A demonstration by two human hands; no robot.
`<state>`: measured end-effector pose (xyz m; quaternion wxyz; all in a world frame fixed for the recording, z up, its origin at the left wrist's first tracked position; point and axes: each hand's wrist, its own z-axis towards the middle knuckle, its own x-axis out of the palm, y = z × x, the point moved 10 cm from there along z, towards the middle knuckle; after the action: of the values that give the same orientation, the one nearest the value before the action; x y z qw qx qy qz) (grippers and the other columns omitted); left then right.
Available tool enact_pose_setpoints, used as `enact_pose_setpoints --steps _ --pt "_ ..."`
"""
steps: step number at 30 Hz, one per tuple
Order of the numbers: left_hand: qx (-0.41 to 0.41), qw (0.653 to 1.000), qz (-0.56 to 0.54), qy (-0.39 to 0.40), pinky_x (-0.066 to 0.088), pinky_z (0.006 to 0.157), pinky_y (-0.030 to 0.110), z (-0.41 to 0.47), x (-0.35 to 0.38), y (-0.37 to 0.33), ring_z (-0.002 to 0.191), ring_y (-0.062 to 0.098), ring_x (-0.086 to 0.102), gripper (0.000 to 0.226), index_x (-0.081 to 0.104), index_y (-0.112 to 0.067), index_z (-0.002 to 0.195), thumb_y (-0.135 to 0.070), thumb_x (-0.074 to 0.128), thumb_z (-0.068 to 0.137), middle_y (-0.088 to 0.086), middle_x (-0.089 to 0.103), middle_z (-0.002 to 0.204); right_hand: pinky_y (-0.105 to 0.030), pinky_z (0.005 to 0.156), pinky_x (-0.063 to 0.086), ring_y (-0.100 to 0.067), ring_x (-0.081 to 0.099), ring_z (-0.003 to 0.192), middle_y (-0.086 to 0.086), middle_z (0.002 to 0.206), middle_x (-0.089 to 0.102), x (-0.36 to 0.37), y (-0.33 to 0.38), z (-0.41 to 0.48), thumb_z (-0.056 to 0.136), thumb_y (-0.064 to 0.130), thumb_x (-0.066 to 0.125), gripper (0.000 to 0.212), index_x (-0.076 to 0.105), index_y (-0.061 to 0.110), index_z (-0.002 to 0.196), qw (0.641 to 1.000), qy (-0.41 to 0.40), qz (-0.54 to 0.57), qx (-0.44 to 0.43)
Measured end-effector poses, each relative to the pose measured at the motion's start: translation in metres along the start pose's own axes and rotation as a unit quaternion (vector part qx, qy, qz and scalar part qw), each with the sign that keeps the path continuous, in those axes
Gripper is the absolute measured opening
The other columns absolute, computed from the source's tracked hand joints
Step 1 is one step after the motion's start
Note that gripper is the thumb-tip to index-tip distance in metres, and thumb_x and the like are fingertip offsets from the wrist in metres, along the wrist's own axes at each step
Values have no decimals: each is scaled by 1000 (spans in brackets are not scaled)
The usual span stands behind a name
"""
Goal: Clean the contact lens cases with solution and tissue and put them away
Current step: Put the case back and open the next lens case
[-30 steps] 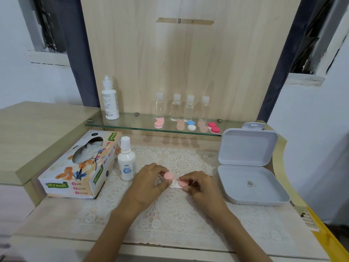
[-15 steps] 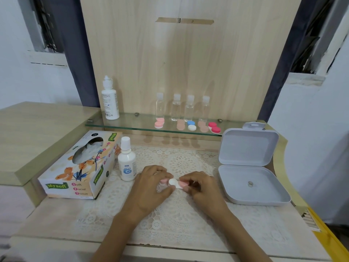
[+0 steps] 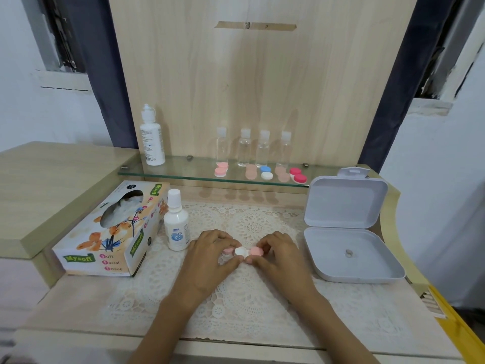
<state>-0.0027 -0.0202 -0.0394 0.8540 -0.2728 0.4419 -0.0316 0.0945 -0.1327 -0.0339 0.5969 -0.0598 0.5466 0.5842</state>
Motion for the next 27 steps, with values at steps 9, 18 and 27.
enact_pose_setpoints --steps 9,18,27 --pt "11 1000 -2 -9 45 88 41 0 1 1 101 4 49 44 69 -34 99 -60 46 73 -21 55 101 -9 70 33 -1 45 81 10 85 51 9 5 2 79 14 73 13 64 13 89 998 26 38 -32" --pt "11 1000 -5 -13 40 92 34 -1 1 1 102 -1 45 47 68 -35 101 -62 44 72 -24 52 101 -10 73 36 -1 50 87 7 94 56 13 7 -3 79 -7 54 36 63 15 107 997 36 56 -32" --pt "11 1000 2 -13 38 90 32 0 1 2 103 -1 43 49 68 -35 101 -63 42 71 -24 51 102 -21 76 37 -5 44 98 13 103 47 5 4 -3 77 53 63 56 45 28 124 1000 14 18 -5"
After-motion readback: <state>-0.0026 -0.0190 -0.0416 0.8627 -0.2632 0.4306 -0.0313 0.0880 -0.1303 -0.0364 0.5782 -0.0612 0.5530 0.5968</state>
